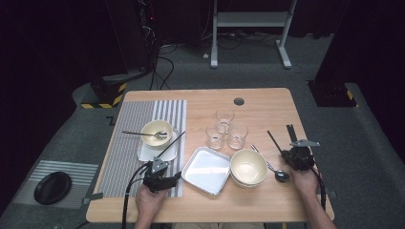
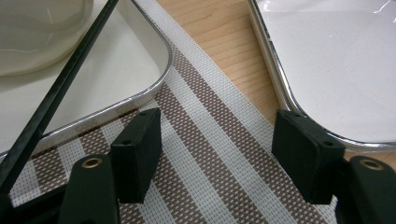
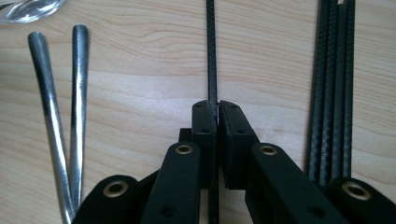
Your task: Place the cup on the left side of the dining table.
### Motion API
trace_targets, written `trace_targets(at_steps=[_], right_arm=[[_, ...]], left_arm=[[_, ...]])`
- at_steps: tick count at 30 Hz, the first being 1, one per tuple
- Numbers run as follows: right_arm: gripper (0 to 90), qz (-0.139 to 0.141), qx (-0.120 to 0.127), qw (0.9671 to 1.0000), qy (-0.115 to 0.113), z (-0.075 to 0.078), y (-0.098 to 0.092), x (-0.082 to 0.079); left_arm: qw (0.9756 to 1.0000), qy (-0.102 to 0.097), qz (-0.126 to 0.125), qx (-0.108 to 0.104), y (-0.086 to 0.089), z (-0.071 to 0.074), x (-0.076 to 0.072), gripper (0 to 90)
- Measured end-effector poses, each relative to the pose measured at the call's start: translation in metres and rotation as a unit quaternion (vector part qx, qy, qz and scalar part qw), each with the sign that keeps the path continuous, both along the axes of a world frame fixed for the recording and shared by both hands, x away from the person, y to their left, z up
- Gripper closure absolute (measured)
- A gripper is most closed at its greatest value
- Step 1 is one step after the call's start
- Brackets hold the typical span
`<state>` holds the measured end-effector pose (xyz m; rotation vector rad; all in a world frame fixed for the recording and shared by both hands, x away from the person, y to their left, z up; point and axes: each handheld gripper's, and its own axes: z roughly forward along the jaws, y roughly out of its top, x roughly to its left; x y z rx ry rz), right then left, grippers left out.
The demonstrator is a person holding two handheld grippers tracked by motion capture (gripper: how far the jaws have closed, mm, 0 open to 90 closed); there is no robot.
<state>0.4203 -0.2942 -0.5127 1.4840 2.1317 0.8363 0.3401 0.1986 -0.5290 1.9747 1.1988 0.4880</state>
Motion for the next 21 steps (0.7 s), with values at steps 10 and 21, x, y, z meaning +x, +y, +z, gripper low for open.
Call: trace_targets(at_steps=[10, 21], right_arm=[[85.4, 0.03, -0.004, 0.9995, -0.007, -0.001, 0.004, -0.007], [84.2, 0.048, -0.016, 0.9987, -0.008, 0.0, 0.008, -0.012]], left_arm=[[1.0, 0.001, -0.002, -0.001, 0.0, 0.0, 0.0, 33.1], [1.0, -0.002, -0.007, 0.004, 0.001, 0.0, 0.001, 33.3]])
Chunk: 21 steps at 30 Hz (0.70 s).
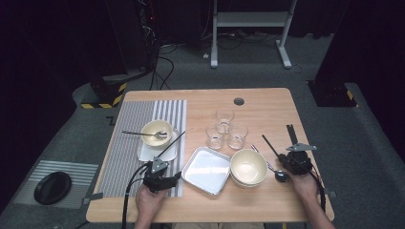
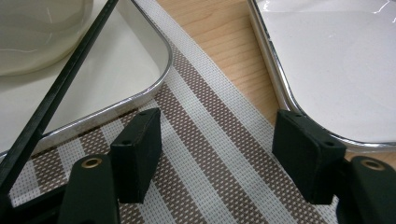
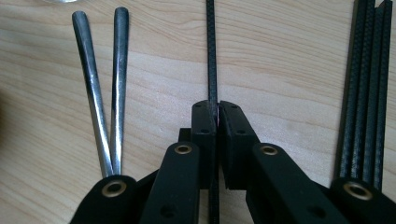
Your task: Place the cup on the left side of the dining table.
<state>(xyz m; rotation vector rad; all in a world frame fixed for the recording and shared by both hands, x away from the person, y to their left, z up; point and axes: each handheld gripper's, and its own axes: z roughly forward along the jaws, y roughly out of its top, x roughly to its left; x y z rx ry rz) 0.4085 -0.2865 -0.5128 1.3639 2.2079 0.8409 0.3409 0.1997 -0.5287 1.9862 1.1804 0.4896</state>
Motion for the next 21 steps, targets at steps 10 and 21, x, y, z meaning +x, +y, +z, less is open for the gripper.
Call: trace_targets(at_steps=[10, 21], right_arm=[[81.6, -0.007, 0.002, 1.0, -0.004, -0.001, 0.004, 0.006], [82.2, -0.011, 0.002, 0.9999, -0.003, -0.001, 0.011, 0.016]], left_arm=[[1.0, 0.003, 0.007, -0.003, -0.001, 0.0, -0.001, 33.5], [1.0, 0.002, 0.003, -0.001, 0.0, 0.0, 0.0, 33.5]])
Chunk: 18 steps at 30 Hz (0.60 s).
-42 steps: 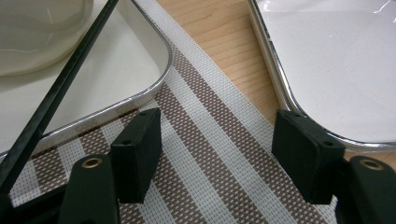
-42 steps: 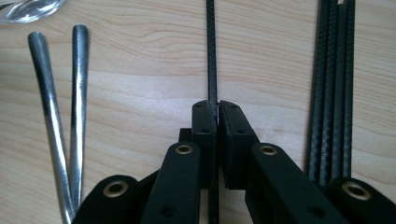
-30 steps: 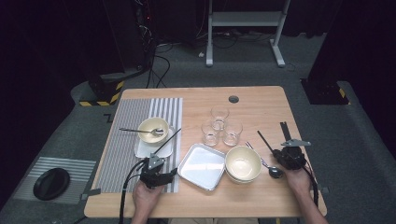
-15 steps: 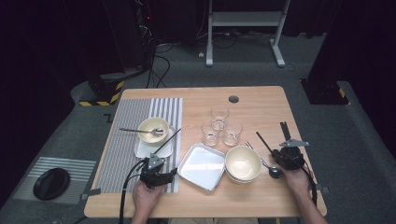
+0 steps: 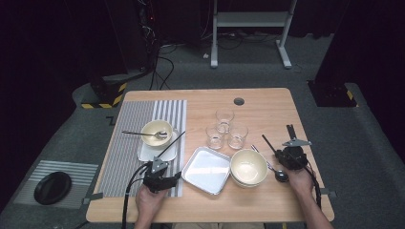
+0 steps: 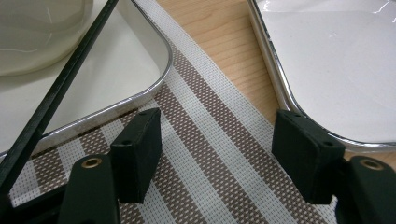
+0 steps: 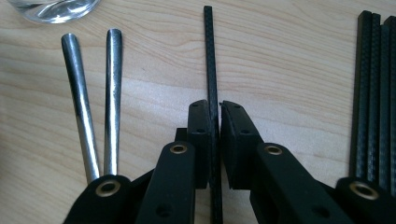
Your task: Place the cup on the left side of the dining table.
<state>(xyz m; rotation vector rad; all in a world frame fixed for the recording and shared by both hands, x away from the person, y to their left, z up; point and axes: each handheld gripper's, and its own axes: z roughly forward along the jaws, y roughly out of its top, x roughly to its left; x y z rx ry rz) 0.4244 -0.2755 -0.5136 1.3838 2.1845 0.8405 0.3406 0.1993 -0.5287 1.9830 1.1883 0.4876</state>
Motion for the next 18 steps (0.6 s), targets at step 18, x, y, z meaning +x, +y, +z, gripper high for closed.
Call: trace_targets(at_steps=[18], right_arm=[[85.9, 0.003, -0.014, 0.9999, 0.001, 0.0012, 0.0044, 0.0028]], left_arm=[[1.0, -0.001, -0.006, 0.001, 0.0008, -0.0001, 0.0006, 33.1]])
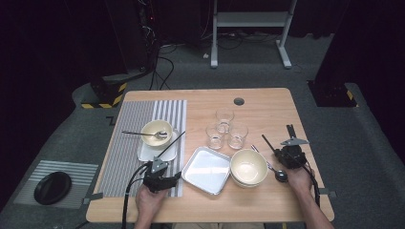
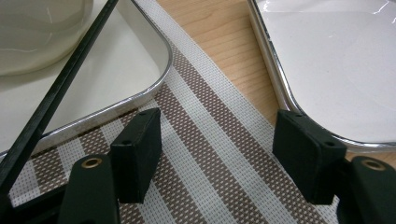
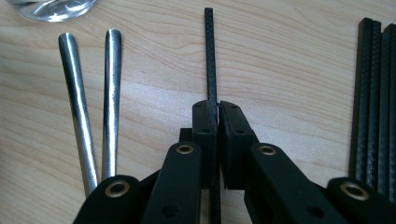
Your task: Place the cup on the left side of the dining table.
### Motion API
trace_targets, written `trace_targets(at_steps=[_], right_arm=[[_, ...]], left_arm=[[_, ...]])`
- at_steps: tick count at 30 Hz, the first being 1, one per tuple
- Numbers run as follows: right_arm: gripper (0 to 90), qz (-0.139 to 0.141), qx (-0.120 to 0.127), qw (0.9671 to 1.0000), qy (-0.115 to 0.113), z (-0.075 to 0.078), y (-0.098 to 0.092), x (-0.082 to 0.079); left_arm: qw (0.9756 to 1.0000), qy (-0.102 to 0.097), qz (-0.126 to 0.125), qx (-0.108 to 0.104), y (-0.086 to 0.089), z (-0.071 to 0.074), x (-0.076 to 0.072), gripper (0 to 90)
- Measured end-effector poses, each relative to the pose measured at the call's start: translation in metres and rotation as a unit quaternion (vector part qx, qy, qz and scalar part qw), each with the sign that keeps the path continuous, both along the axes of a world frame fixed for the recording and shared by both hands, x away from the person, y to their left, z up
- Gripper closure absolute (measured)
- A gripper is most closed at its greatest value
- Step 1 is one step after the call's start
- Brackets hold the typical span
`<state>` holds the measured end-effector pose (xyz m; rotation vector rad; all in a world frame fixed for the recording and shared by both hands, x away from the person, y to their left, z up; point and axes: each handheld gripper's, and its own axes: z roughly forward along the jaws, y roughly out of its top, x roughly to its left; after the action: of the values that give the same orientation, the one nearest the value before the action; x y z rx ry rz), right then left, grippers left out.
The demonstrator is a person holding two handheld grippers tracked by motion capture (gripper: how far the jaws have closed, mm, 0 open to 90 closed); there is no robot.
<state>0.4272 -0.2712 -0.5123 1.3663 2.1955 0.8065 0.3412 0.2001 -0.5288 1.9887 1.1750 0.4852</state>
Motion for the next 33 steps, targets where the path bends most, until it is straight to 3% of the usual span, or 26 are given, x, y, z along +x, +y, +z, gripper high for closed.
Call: trace_targets(at_steps=[5, 17, 27, 30, 33], right_arm=[[86.0, 0.011, -0.012, 0.9999, 0.001, 0.001, 0.001, 0.001], [86.0, 0.022, -0.003, 0.9997, -0.007, 0.021, -0.004, -0.005], [86.0, 0.041, -0.003, 0.9991, -0.013, 0.027, -0.009, -0.012], [86.0, 0.047, -0.004, 0.9987, -0.017, 0.029, -0.01, -0.014], [86.0, 0.051, -0.002, 0.9985, -0.019, 0.033, -0.011, -0.017]], left_arm=[[1.0, 0.0, 0.0, -0.001, 0.0, 0.0, 0.0, 33.0], [1.0, 0.0, 0.0, 0.0, 0.0, 0.0, 0.0, 32.9], [1.0, 0.0, 0.0, 0.0, 0.0, 0.0, 0.0, 33.0], [0.9999, 0.002, 0.01, -0.005, -0.001, 0.0, -0.001, 33.0], [1.0, -0.001, 0.002, 0.001, 0.0, 0.0, 0.0, 33.0]])
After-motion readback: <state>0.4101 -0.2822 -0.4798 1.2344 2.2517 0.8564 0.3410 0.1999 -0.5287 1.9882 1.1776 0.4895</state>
